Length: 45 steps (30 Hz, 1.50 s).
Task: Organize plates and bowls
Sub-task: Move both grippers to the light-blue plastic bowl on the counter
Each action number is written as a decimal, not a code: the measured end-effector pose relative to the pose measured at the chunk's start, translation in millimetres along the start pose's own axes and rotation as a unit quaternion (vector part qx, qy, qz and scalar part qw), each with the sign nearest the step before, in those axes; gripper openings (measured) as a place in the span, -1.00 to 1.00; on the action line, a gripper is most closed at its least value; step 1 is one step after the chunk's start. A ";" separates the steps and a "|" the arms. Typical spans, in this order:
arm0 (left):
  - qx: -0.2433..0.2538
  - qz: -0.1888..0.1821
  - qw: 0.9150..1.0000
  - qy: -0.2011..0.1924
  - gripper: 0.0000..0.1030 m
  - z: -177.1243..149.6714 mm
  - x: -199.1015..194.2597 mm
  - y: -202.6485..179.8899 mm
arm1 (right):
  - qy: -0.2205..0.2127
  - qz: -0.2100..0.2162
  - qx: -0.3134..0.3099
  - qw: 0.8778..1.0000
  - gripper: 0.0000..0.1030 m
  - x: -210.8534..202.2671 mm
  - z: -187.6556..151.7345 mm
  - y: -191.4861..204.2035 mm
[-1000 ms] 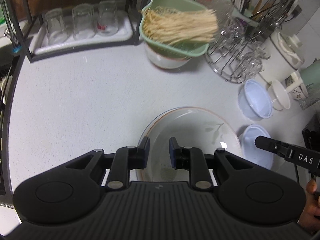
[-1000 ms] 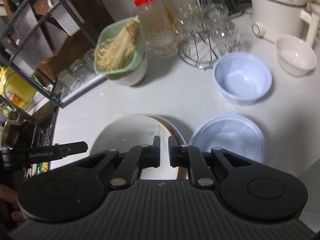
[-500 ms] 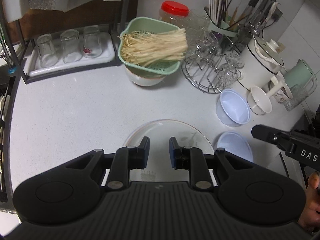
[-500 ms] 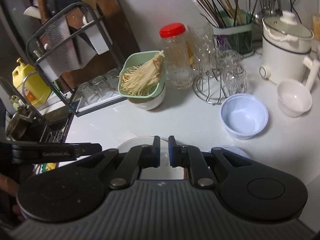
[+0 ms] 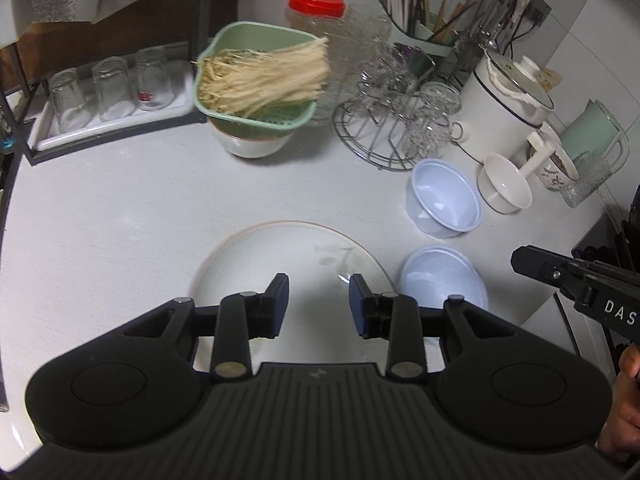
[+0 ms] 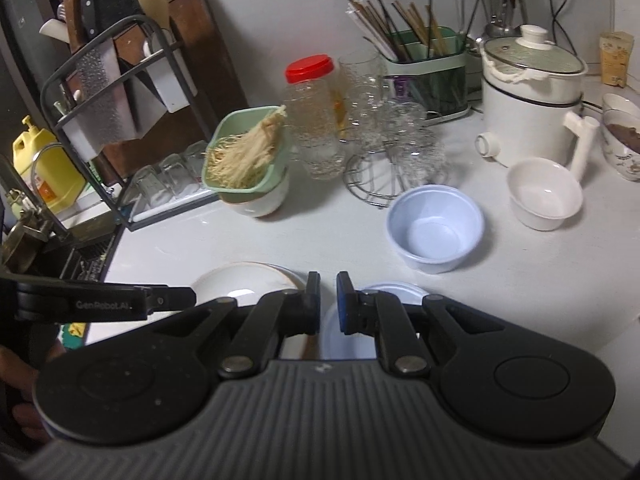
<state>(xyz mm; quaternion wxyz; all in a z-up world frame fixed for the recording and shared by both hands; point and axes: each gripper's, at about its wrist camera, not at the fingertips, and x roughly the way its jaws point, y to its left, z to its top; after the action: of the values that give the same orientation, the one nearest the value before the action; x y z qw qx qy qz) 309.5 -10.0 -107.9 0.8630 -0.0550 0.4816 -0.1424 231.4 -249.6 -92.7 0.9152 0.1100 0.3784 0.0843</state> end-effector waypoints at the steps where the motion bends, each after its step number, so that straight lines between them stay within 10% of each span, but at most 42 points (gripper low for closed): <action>1: 0.000 -0.001 1.000 0.002 -0.25 -1.3 2.1 -5.1 | -0.002 0.000 0.000 1.000 -0.77 -2.8 -1.2 -4.7; 21: 0.029 0.011 0.999 0.036 -0.24 -42.5 38.3 -76.0 | 0.021 -0.001 0.027 0.999 -0.33 -1.4 -22.5 -84.8; 45: 0.144 -0.008 0.987 0.064 -0.52 17.8 136.1 -106.3 | 0.115 0.024 0.112 0.987 -0.32 76.0 -25.1 -121.9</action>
<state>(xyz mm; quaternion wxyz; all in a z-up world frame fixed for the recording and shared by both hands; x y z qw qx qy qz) 371.6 -152.8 -184.7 0.8282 0.0757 0.5096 -0.2204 275.4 -345.3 -193.5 0.8450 0.2105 0.4857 0.0753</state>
